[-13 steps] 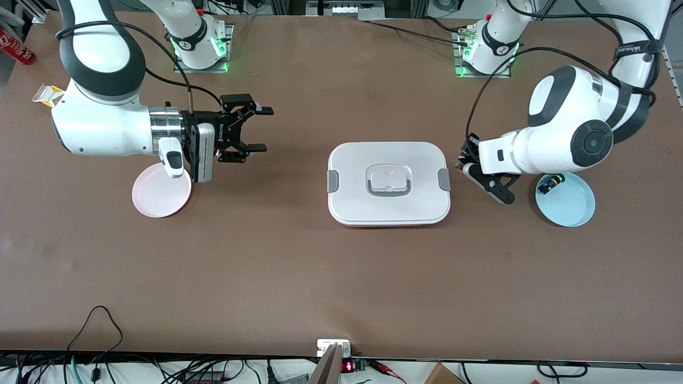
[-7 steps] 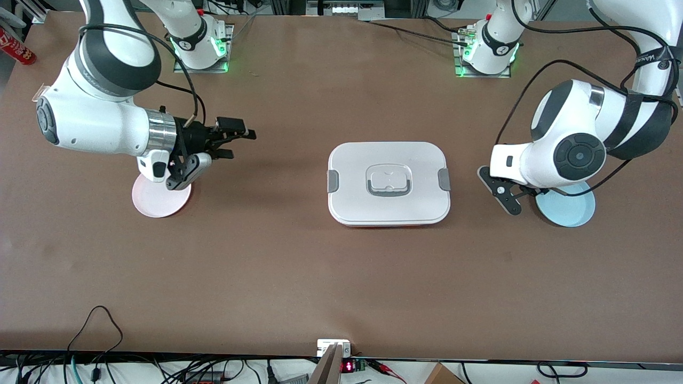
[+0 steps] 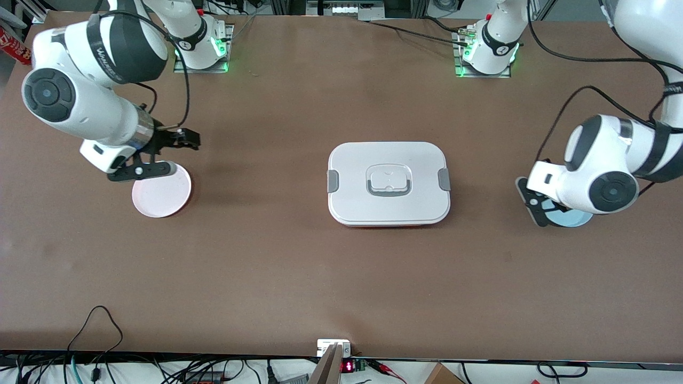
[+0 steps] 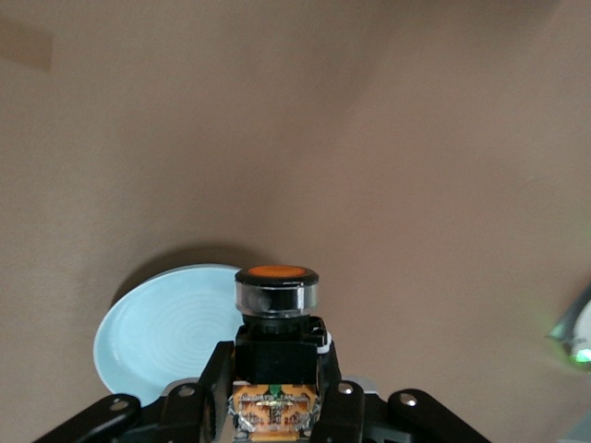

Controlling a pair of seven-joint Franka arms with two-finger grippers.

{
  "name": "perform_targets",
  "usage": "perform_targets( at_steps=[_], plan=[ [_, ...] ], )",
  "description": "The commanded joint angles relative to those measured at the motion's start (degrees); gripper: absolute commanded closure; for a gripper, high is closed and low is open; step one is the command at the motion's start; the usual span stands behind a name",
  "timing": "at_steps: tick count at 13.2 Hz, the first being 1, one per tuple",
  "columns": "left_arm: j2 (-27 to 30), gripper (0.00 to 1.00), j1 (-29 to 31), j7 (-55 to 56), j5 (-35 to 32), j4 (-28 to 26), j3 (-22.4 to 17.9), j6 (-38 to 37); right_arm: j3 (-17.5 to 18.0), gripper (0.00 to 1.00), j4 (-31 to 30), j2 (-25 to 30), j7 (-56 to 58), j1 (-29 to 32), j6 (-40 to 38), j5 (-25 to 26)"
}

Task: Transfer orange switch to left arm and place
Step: 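Lower the switch into the blue dish while the right gripper retracts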

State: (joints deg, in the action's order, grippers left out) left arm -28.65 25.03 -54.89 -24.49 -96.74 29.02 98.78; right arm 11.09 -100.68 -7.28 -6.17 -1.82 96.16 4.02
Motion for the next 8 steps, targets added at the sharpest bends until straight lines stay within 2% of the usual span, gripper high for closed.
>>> perform_targets(
  at_steps=[1,3,5,7,8],
  plan=[
    [0.1,0.73,5.3,-8.4,-5.3,-3.3,1.0,6.0,-0.4,0.0,4.0,1.0,-0.5,2.5,-2.4,5.5],
    [-1.4,0.73,9.9,-15.1,-8.3,-6.2,0.9,13.6,-4.7,0.0,7.5,1.0,-1.6,2.3,-2.1,4.6],
    [-3.3,0.72,14.0,-17.9,-11.4,-9.7,1.0,20.0,-10.4,0.0,9.7,1.0,-2.4,0.8,-2.6,-3.4],
    [-3.6,0.72,15.7,-19.0,-12.7,-12.1,0.9,25.1,-16.0,0.0,9.8,1.0,-6.7,-5.5,-4.7,-4.2],
    [-5.0,0.72,16.5,-19.9,-13.7,-12.2,1.0,27.3,-16.5,0.0,9.8,1.0,-6.9,-6.8,-5.5,-3.3]
  ],
)
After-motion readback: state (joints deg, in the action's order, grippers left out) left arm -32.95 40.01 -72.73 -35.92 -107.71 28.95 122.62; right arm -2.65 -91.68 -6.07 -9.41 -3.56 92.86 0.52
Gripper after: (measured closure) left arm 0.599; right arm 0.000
